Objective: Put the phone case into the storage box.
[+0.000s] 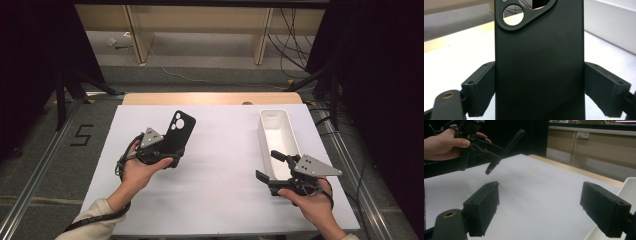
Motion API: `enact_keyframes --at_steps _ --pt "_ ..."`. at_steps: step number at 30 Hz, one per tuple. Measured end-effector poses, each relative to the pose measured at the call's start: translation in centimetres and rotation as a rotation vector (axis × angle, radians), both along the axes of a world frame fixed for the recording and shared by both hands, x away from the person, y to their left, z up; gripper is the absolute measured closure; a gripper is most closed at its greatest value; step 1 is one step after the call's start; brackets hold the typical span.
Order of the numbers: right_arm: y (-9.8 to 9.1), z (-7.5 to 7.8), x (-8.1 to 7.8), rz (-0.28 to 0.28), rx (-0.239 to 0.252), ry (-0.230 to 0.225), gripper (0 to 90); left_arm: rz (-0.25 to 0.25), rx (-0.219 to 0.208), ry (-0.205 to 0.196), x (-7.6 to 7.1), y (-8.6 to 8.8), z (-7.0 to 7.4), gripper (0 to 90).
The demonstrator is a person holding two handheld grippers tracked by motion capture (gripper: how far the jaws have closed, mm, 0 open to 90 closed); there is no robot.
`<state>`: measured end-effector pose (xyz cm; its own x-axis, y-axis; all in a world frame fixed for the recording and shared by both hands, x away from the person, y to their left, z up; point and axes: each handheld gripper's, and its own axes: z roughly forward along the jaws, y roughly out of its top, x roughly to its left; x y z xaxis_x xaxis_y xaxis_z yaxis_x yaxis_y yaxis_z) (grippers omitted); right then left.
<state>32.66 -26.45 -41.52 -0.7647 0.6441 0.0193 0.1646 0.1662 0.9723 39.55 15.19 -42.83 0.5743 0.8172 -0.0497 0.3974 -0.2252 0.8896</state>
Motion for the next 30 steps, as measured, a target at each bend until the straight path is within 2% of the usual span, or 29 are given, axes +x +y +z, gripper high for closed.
enact_keyframes --at_steps 13,30 --pt "0.6 0.1 0.6 -0.013 0.001 0.005 16.8 -0.004 -0.01 -0.029 -1.4 -0.6 0.0 15.1" --pt "3.7 0.6 2.1 0.019 0.001 0.013 16.9 -0.041 0.002 -0.034 -2.5 -1.6 -0.2 15.1"
